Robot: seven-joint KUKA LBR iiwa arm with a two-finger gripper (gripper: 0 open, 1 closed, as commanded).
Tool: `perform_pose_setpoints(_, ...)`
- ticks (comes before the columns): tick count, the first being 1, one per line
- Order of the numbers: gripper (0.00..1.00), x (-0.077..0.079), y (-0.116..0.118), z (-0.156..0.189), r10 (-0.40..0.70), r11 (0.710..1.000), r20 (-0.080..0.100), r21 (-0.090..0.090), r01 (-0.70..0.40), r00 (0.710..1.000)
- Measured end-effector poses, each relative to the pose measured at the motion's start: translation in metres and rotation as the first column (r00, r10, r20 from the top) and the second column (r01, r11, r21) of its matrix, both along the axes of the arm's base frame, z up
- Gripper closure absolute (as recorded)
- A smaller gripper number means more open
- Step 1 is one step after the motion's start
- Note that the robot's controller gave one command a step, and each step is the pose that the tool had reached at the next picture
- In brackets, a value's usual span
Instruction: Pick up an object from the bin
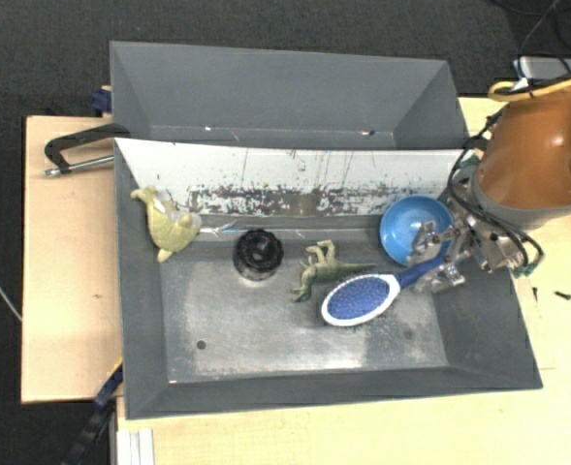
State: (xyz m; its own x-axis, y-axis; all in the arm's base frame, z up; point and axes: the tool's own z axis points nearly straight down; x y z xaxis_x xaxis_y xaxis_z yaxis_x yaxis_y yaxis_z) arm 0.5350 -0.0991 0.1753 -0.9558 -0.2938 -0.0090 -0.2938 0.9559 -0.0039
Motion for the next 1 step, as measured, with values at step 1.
perform_pose_setpoints(1,1.0,0.013,-0.039,0.063,-0.099,0.995,0.003,-0.001,0.099,0.995)
